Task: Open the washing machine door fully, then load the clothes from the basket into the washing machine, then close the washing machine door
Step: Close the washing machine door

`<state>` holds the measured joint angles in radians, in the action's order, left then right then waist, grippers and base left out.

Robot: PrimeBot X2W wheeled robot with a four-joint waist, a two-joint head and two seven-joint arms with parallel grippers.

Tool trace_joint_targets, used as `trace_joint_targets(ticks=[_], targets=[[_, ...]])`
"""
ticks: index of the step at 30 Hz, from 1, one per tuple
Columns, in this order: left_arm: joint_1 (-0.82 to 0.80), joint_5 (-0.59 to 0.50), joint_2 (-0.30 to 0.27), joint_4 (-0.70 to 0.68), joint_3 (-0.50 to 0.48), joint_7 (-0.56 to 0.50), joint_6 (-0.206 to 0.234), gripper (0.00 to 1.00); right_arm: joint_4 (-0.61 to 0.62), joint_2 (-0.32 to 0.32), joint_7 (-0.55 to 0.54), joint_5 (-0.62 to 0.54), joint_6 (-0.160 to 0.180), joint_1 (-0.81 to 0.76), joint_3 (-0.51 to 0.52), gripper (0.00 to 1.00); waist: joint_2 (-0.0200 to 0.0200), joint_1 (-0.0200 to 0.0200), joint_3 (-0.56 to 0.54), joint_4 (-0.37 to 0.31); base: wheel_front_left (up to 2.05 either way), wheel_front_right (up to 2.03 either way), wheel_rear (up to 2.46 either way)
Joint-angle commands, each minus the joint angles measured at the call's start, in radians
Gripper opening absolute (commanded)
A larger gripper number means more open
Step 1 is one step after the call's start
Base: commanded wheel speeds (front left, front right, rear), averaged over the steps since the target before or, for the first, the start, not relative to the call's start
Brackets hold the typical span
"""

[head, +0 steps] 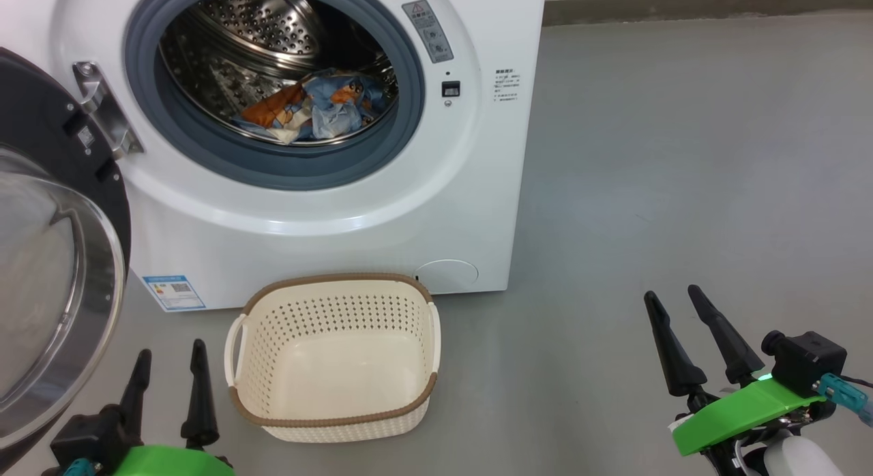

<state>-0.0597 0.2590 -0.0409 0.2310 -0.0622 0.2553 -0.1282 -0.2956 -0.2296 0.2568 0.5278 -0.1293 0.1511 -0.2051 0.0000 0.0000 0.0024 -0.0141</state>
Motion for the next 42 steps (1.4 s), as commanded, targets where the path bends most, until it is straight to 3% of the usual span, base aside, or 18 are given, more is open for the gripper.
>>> trace_joint_targets(ticks=[1, 17, 42], targets=[[-0.024, -0.013, -0.010, -0.018, -0.029, 0.006, -0.002, 1.00, 0.023, -0.009, 0.005, 0.006, -0.001, 0.000, -0.018, 1.00, 0.0000, 0.0000, 0.000, 0.006, 0.00, 0.00, 0.00], [-0.019, -0.020, -0.013, -0.009, -0.027, 0.006, -0.002, 1.00, 0.019, -0.007, 0.005, 0.007, -0.001, -0.004, -0.027, 1.00, 0.0000, 0.0000, -0.009, 0.104, 0.00, 0.00, 0.00], [-0.021, -0.049, -0.010, 0.015, -0.053, 0.006, 0.050, 1.00, 0.012, 0.006, 0.005, 0.015, -0.001, -0.017, -0.032, 1.00, 0.0000, 0.0000, -0.019, 0.359, 0.00, 0.00, 0.00]])
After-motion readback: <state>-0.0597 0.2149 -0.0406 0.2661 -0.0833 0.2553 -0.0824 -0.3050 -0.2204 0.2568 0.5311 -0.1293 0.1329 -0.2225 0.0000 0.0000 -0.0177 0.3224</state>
